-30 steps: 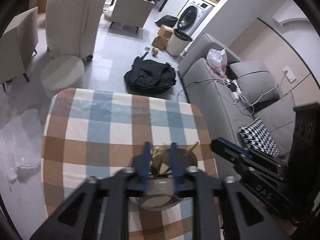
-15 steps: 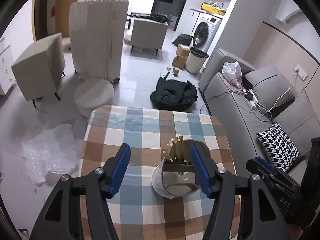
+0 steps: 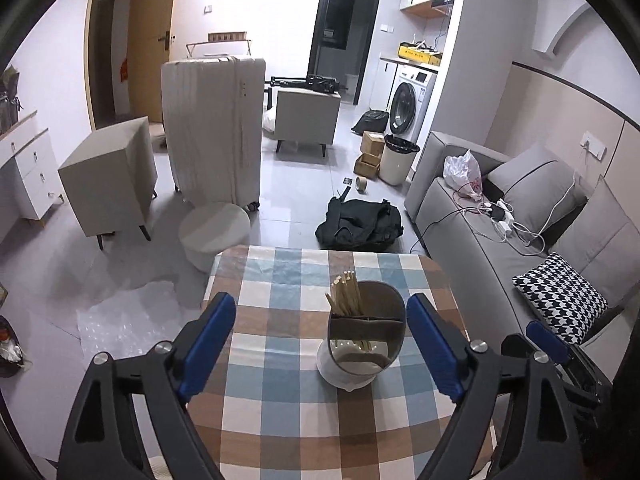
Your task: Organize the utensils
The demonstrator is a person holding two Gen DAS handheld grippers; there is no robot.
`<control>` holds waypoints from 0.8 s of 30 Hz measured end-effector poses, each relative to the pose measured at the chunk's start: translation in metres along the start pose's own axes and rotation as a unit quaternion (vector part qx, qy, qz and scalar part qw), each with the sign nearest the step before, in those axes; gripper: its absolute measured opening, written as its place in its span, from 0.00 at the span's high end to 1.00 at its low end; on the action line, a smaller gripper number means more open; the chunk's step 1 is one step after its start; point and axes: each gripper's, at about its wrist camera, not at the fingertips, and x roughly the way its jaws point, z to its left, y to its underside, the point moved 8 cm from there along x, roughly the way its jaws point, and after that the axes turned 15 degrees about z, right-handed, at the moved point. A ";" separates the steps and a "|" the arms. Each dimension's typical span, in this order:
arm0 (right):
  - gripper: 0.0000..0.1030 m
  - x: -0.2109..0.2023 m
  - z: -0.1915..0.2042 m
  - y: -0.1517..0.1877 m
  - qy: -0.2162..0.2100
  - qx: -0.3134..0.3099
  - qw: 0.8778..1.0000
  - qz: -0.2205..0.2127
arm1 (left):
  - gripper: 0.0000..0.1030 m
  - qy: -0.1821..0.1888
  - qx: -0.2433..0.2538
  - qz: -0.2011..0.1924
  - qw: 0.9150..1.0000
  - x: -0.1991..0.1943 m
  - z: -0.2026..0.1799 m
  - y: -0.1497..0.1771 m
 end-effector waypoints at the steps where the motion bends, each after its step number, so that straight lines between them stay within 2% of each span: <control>1: 0.23 -0.003 0.001 0.003 0.000 -0.002 1.000 -0.004 | 0.17 -0.001 0.001 -0.003 1.000 -0.003 -0.001 0.003; 7: 0.09 -0.031 0.005 0.019 -0.001 -0.003 0.999 -0.039 | 0.12 -0.008 0.006 -0.023 1.000 -0.020 -0.007 0.017; 13: 0.01 -0.045 0.004 0.031 0.004 -0.004 0.998 -0.056 | 0.09 -0.014 0.011 -0.034 0.999 -0.029 -0.009 0.033; 24: 0.00 -0.054 0.006 0.048 0.022 -0.003 0.998 -0.056 | 0.09 -0.020 0.010 -0.029 0.999 -0.027 -0.009 0.050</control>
